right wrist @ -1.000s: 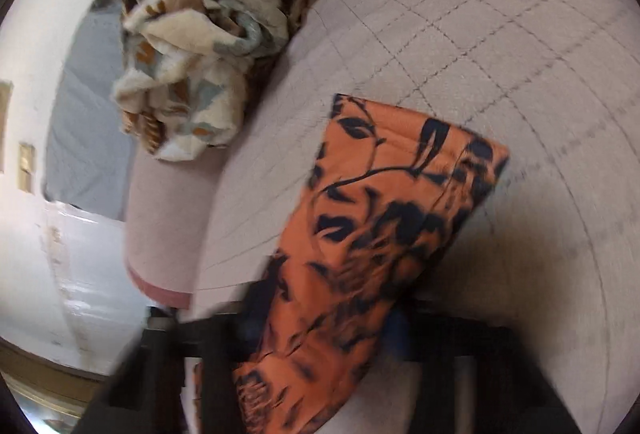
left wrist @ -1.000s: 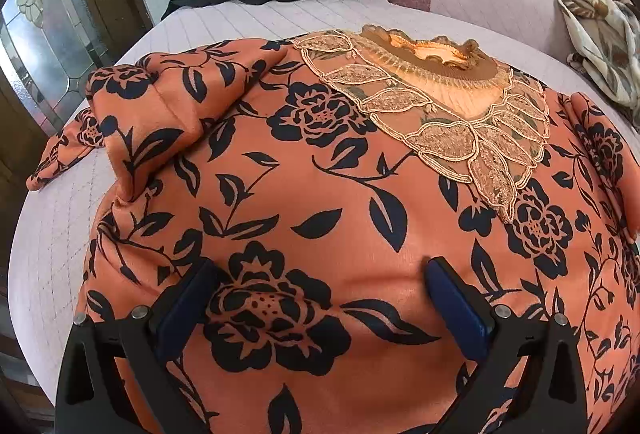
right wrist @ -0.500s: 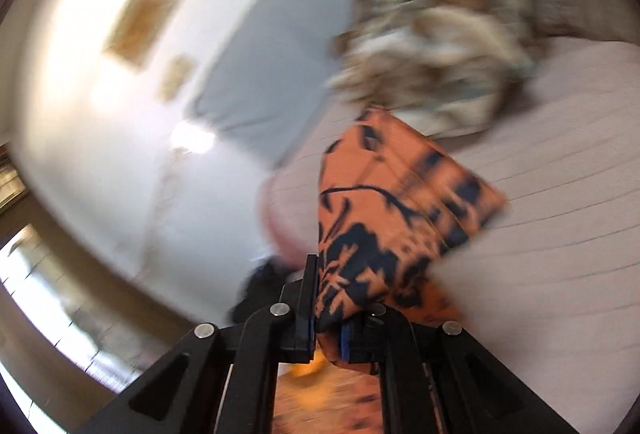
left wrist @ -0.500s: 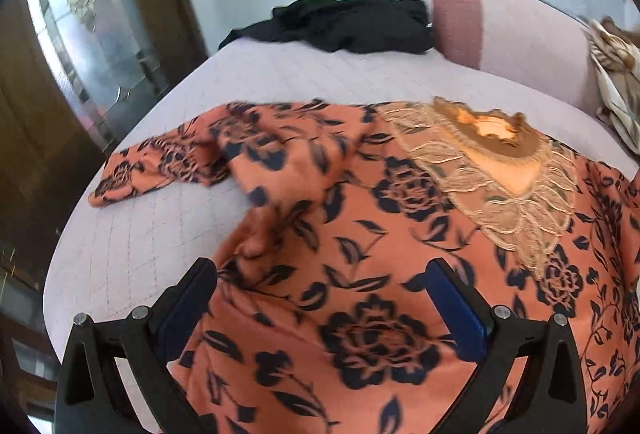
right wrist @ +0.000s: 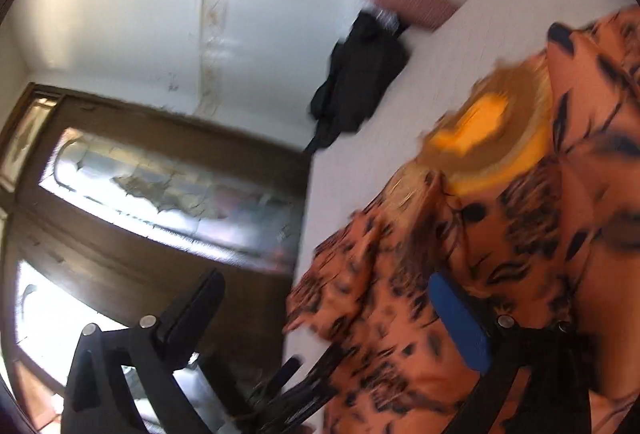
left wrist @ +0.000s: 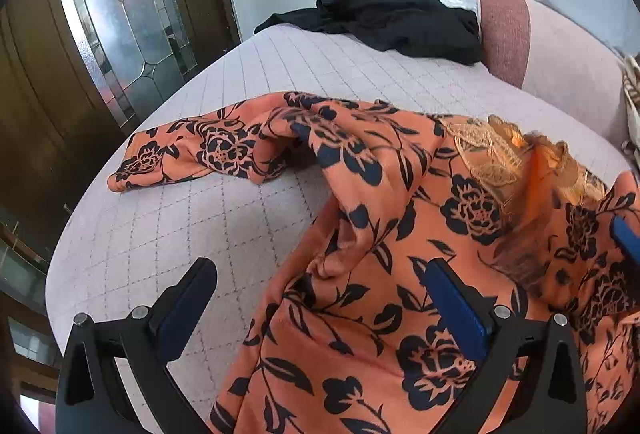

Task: Fold small clothes

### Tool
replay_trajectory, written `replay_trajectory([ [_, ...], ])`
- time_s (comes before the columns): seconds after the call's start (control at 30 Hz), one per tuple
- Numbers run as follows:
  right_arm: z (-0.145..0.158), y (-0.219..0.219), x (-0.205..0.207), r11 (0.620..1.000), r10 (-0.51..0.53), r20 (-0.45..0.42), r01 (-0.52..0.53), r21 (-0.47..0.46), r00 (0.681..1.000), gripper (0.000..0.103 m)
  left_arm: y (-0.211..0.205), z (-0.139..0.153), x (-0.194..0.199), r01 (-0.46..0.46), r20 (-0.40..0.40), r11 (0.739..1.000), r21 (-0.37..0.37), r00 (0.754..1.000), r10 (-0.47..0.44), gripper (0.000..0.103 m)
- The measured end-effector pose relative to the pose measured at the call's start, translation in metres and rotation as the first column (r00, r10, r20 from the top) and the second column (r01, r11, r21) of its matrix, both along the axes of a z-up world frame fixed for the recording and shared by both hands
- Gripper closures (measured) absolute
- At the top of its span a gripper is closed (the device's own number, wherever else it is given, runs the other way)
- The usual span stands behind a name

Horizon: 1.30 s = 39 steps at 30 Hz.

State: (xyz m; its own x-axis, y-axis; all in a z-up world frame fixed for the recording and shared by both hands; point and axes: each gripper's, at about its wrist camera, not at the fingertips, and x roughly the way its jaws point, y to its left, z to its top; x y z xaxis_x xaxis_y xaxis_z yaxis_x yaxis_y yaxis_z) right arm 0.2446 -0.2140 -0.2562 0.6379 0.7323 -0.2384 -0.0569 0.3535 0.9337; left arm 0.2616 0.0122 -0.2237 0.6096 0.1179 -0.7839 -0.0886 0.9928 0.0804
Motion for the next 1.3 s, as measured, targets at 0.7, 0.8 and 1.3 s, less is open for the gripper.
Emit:
replay_trajectory([
  [0.7,-0.019,-0.170,-0.060,0.891,-0.454,-0.267,0.421,-0.173,0.850,0.040,-0.077,-0.009,0.053,0.366,0.026,0.907,-0.209,0.929,-0.369,0.041],
  [0.8,-0.026,-0.162,-0.050,0.907,-0.412,-0.291,0.357,-0.225,0.863,0.043,-0.054,0.009,0.052,0.349,0.057,0.902,-0.253,0.936,-0.347,0.041],
  [1.3,-0.055,-0.112,-0.025,0.916,-0.308,-0.350,0.175,-0.362,0.885,0.042,-0.088,0.030,0.023,0.431,0.205,0.901,-0.058,0.888,-0.411,0.017],
])
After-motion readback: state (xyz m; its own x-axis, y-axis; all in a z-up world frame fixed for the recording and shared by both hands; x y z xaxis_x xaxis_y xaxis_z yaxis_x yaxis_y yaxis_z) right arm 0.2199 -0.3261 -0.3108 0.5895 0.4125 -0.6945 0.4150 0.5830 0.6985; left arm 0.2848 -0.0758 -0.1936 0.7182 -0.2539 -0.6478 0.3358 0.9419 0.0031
